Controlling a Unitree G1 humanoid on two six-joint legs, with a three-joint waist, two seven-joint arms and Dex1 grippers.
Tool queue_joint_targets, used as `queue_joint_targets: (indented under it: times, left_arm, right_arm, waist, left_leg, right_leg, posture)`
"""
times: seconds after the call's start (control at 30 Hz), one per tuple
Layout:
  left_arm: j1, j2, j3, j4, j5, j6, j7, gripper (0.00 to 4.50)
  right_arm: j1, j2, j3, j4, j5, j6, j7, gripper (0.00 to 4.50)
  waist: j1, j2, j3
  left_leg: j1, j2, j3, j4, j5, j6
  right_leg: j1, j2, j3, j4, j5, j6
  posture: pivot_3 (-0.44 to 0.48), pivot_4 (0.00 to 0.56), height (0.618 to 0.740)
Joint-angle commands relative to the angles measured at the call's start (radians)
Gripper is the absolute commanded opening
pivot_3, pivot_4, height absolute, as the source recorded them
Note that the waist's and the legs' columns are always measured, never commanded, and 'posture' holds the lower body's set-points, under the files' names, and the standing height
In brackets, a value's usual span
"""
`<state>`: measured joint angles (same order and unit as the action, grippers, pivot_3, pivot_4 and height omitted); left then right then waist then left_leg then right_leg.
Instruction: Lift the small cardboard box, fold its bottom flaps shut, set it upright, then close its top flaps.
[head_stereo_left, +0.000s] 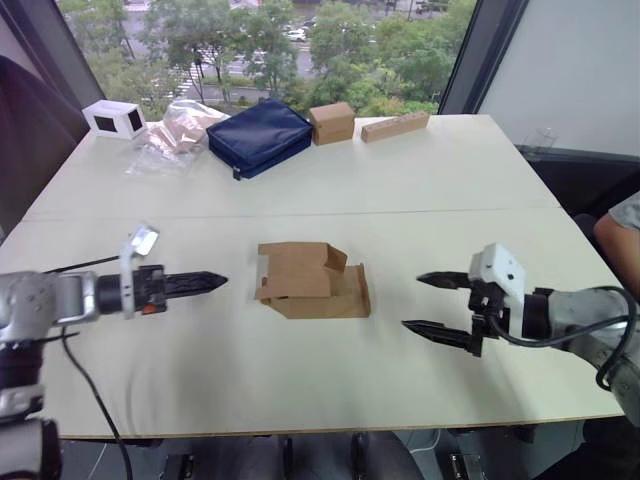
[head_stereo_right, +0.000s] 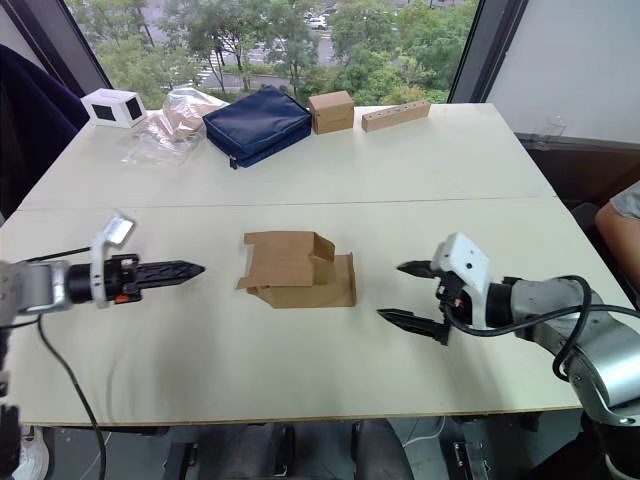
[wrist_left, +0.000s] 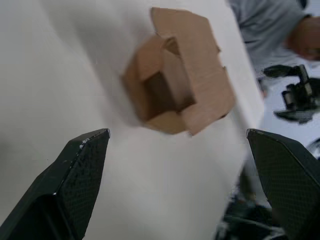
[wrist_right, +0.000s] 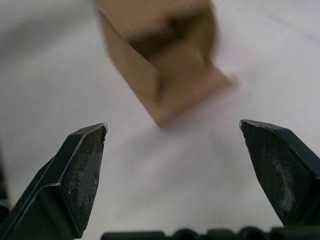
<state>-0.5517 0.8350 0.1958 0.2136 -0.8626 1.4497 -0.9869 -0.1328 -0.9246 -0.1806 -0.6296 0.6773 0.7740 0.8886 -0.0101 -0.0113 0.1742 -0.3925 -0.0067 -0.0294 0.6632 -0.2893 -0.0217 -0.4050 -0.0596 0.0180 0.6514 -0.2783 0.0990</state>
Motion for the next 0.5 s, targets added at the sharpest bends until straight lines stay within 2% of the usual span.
queue_joint_targets:
  times: [0.03, 0.2, 0.5]
  left_arm:
    - [-0.099, -0.055, -0.007, 0.099, -0.008, 0.077, 0.023, 4.50]
    - [-0.162, -0.153, -0.040, 0.140, -0.001, 0.086, 0.037, 4.50]
    - [-0.254, -0.255, -0.102, 0.269, 0.053, -0.002, 0.000, 4.50]
  right_arm:
    - [-0.032, -0.006, -0.013, -0.103, 0.059, 0.065, -0.065, 4.48]
    - [-0.057, 0.002, -0.010, -0.184, 0.115, 0.140, -0.153, 4.48]
    - [-0.075, 0.010, -0.014, -0.232, 0.181, 0.210, -0.265, 4.48]
  waist:
    - [0.000, 0.000, 0.000]
    - [-0.001, -0.001, 0.000]
    - [0.000, -0.001, 0.000]
  left_leg:
    - [0.000, 0.000, 0.000, 0.000, 0.000, 0.000]
    - [-0.001, -0.001, 0.001, 0.001, 0.000, 0.000]
    - [-0.001, -0.001, 0.001, 0.001, 0.000, 0.000]
  right_leg:
    - [0.000, 0.000, 0.000, 0.000, 0.000, 0.000]
    - [-0.001, -0.002, 0.001, 0.000, 0.000, 0.000]
    - [-0.001, -0.002, 0.001, 0.000, 0.000, 0.000]
  posture:
    - [0.000, 0.150, 0.740]
    - [0.000, 0.150, 0.740]
    - [0.000, 0.150, 0.740]
